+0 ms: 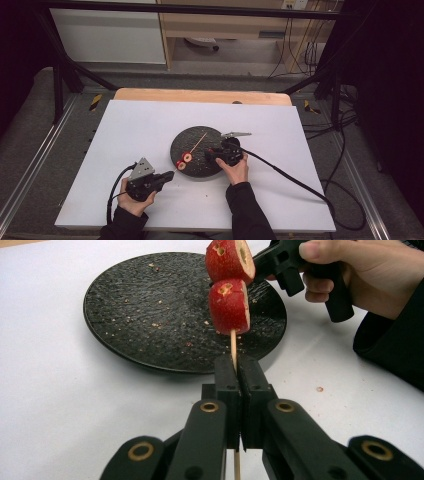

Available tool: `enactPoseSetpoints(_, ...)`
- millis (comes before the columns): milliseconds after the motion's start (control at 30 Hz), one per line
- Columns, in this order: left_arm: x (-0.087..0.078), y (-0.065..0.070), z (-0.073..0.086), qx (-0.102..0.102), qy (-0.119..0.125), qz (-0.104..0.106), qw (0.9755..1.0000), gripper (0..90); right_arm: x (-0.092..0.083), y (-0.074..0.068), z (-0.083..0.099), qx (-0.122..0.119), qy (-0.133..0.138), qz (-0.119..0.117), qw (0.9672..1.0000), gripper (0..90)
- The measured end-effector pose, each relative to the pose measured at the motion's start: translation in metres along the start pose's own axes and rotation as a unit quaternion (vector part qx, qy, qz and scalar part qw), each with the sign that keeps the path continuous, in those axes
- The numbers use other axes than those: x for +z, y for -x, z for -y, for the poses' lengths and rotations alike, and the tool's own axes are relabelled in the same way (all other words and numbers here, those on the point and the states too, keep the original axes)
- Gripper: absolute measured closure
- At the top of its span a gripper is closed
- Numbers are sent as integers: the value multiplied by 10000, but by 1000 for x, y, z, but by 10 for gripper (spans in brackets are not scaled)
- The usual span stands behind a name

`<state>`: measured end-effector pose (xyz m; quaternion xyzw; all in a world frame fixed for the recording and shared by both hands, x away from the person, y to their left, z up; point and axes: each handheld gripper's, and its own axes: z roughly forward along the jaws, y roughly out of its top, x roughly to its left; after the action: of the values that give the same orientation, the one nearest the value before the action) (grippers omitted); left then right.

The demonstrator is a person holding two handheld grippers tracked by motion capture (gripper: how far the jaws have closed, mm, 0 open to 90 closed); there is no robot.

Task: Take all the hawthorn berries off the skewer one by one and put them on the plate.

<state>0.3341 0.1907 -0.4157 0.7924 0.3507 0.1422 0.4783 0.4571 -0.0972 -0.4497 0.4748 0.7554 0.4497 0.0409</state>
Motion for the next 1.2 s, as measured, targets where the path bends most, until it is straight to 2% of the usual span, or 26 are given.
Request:
enactPoseSetpoints(233,1,1,0,5,-21,-3,10000,884,-21,-9,-7,-189,293,-116,9993,399)
enactPoseSetpoints(433,2,1,0,11,-31,-18,10000,884,-39,-22,-8,-181,570,-374,9975,199)
enactPoseSetpoints(633,2,1,0,26,-41,-31,10000,884,-50,-33,-4,-117,711,-641,9953,90)
enactPoseSetpoints(867,6,4,1,59,-86,-11,9999,884,-53,-40,-1,30,773,-774,9940,77)
enactPoseSetpoints(1033,7,6,0,82,-95,-5,9999,884,-49,-48,0,48,652,-814,9945,93)
enactPoseSetpoints(1200,9,8,0,102,-111,9,9999,884,-43,-53,1,39,622,-903,9940,150)
